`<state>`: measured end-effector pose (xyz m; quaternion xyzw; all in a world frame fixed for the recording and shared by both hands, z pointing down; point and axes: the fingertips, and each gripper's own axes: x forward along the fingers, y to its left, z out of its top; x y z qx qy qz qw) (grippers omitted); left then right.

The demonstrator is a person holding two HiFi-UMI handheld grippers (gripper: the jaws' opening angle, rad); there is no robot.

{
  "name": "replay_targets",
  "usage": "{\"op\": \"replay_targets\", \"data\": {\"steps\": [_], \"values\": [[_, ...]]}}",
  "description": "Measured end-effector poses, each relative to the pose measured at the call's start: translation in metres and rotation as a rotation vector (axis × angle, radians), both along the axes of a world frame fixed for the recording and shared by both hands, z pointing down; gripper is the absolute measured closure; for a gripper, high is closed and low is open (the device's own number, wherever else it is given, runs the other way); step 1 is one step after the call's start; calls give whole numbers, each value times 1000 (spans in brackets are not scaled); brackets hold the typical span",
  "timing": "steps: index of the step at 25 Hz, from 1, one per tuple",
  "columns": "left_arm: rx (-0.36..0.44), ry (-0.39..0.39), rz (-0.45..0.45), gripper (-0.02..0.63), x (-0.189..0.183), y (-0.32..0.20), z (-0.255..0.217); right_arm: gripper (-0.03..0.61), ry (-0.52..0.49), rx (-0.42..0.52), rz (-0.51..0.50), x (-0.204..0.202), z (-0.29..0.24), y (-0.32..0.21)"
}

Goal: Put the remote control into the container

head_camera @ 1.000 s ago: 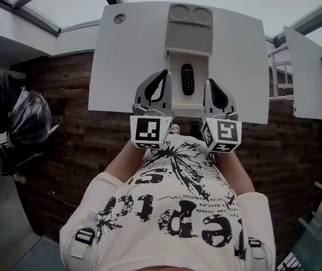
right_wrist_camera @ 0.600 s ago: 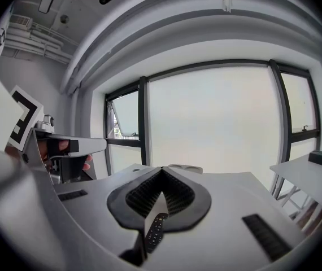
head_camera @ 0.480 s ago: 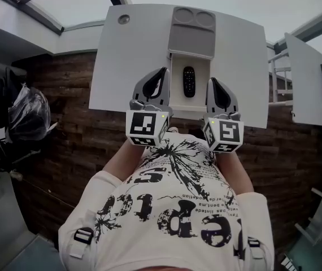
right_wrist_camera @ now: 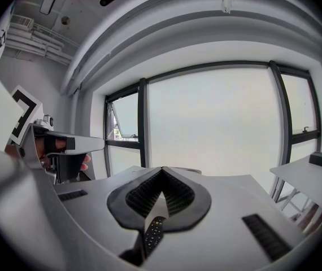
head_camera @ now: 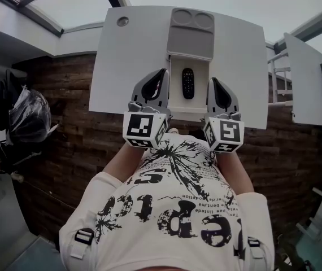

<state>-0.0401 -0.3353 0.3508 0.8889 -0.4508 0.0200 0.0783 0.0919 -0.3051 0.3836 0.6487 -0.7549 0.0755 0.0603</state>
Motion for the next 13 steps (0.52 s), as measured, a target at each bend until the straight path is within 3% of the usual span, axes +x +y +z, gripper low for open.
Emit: {"op": "replay_targets", "data": {"steps": [13], "values": [[-28,-39,5,604,2,-1,7,577,10,8,14,2,-5,-4]]}}
